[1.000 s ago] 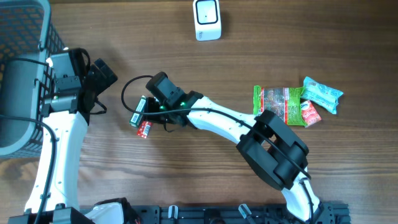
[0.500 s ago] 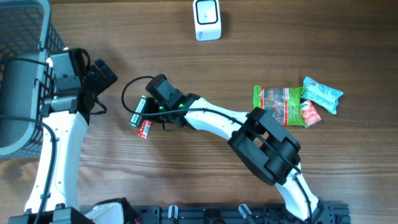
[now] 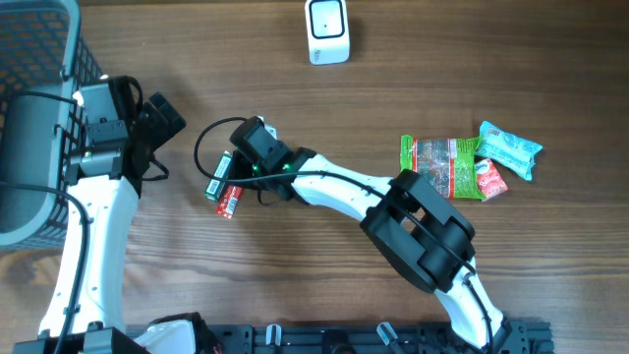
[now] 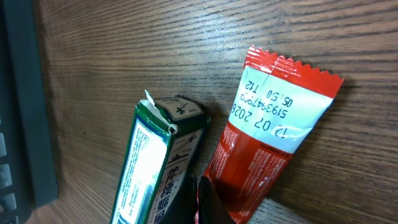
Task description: Scan the item barcode
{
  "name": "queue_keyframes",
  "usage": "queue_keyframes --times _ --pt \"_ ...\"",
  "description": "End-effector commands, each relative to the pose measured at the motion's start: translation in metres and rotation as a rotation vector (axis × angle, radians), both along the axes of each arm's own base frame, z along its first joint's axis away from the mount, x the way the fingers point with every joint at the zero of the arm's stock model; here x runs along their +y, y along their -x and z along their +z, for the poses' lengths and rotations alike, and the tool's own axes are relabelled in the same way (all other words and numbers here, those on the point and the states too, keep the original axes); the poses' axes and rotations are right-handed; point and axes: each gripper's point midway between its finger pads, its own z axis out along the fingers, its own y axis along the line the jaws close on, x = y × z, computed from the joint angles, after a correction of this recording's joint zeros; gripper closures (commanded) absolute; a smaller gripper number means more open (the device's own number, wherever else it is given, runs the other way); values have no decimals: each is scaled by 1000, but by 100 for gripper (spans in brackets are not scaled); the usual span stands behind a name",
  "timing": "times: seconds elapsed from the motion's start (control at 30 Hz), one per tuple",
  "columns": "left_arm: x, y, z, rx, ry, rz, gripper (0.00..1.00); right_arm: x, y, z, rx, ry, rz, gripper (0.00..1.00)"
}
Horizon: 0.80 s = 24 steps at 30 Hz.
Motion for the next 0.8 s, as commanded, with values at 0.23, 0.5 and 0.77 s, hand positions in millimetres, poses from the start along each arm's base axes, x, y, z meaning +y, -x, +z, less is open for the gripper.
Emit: queue_keyframes --times 0.23,0.5,0.77 --pt "4 -1 1 1 -13 8 0 -14 -7 -15 -19 74 -52 96" --pt "4 -1 1 1 -13 8 0 -40 -8 -31 17 175 -92 96" --pt "4 -1 1 2 -13 8 0 -92 -24 -39 107 264 -178 96"
